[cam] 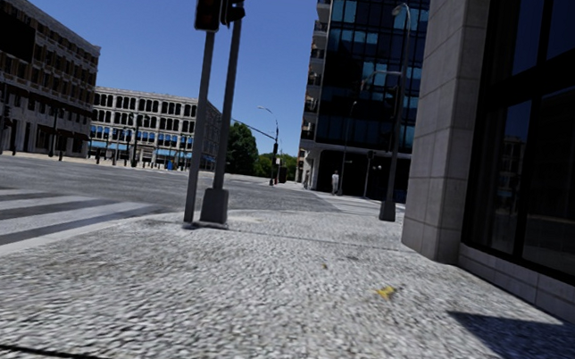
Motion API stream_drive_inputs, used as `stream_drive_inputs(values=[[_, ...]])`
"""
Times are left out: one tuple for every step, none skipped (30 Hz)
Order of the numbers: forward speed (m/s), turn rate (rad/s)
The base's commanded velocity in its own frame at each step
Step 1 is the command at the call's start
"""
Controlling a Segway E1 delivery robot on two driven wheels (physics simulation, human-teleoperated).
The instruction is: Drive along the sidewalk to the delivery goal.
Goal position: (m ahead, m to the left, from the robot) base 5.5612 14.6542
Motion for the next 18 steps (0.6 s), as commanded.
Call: stream_drive_inputs(values=[[1.37,0.2],[1.37,0.21],[1.37,0.21],[1.37,0.21],[1.37,0.24],[1.37,0.26],[1.37,0.29],[1.37,0.29],[1.37,0.33],[1.37,0.36],[1.37,0.36],[1.37,0.38],[1.37,0.38],[1.37,0.39],[1.37,0.39],[1.37,0.39],[1.37,0.39],[1.37,0.4]])
